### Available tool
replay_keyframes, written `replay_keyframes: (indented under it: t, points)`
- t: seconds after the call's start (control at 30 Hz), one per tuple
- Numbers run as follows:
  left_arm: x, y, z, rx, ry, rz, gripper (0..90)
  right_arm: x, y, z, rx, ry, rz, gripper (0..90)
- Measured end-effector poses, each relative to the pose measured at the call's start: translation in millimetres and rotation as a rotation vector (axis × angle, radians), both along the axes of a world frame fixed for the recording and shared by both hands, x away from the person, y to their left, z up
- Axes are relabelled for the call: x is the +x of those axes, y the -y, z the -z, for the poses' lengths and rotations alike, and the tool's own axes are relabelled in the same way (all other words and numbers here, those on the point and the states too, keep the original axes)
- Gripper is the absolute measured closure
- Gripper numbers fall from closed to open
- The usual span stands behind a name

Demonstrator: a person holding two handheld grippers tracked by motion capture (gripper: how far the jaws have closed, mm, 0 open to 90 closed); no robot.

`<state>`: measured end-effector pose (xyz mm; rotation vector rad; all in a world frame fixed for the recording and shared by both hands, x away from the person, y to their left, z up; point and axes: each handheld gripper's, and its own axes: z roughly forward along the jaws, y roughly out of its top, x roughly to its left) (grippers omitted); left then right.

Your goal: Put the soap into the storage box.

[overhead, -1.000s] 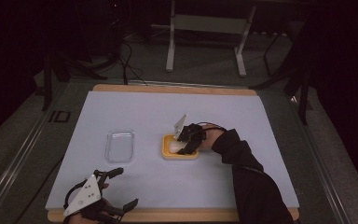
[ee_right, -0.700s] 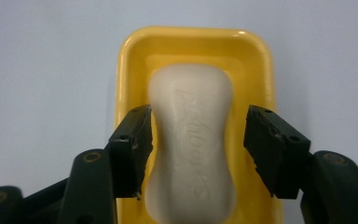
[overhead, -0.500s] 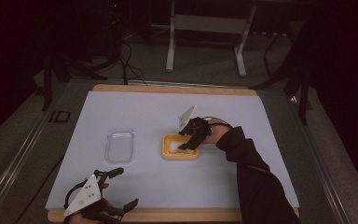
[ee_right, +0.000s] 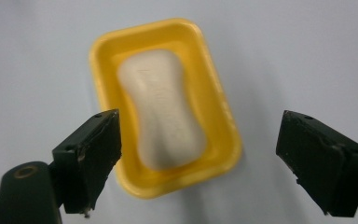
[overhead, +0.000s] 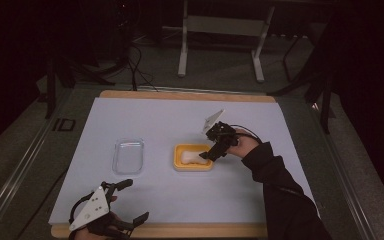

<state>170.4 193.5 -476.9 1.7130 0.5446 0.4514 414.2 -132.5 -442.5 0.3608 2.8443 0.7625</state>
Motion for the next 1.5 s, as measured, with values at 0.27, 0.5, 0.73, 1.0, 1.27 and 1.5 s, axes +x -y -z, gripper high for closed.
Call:
replay_keyframes:
  t: [0.27, 0.5, 0.73, 1.0, 1.27, 1.5]
  points:
    - [0.2, 0.0, 0.2, 0.002, -0.002, -0.001, 1.1, -17.1, 9.5, -7.8, 0.100, 0.026, 0.071, 13.8]
    - [0.0, 0.6, 0.4, 0.003, -0.002, 0.000, 1.1, -33.2, 24.0, -15.0, 0.184, 0.064, 0.169, 13.8]
    - [0.2, 0.5, 0.5, 0.004, -0.002, -0.002, 1.1, -46.9, 39.2, -12.3, 0.222, 0.060, 0.229, 13.8]
    - [0.0, 0.5, 0.4, 0.001, -0.002, -0.003, 1.1, -66.4, 50.9, -8.0, 0.230, 0.068, 0.266, 13.5]
    - [0.1, 1.0, 0.4, 0.003, -0.004, -0.001, 1.1, -86.6, 64.3, -2.6, 0.286, 0.084, 0.303, 13.4]
    - [1.0, 1.4, 0.5, 0.004, -0.006, 0.003, 1.1, -101.0, 76.5, 5.1, 0.311, 0.104, 0.343, 13.5]
